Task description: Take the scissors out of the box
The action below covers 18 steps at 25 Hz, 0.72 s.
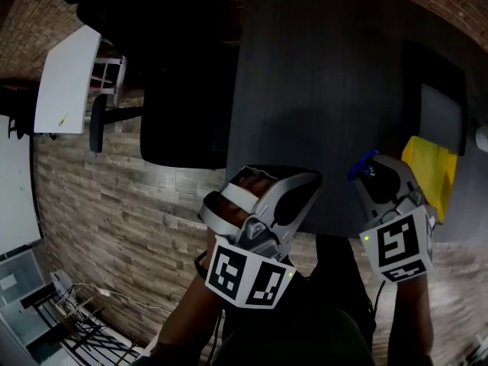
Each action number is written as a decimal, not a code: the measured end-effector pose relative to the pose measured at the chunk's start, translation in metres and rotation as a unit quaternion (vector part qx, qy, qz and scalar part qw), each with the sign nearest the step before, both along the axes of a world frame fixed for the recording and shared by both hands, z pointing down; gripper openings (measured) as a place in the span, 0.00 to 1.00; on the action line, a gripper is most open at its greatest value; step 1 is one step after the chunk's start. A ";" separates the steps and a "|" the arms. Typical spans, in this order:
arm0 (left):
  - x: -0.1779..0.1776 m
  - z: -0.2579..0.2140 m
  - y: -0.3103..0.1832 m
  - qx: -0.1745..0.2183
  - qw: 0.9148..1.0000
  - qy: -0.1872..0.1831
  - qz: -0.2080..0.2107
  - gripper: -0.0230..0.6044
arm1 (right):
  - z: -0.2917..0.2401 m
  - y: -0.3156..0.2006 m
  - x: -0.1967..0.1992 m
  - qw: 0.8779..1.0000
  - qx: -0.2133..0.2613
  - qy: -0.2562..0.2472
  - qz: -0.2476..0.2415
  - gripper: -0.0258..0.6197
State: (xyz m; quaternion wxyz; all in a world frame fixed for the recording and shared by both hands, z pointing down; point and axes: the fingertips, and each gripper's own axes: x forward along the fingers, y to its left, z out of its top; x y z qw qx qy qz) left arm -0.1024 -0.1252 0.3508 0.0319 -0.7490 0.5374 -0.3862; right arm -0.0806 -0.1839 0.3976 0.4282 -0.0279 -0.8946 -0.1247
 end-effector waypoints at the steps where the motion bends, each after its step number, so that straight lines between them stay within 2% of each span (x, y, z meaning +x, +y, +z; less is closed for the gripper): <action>1: -0.002 0.002 0.003 -0.001 1.000 0.001 -0.004 0.04 | 0.003 0.003 -0.002 1.000 0.000 0.002 -0.002 0.16; 18: -0.017 0.050 0.035 -0.021 0.998 0.024 -0.050 0.04 | 0.064 0.045 -0.017 0.997 -0.033 0.036 -0.055 0.16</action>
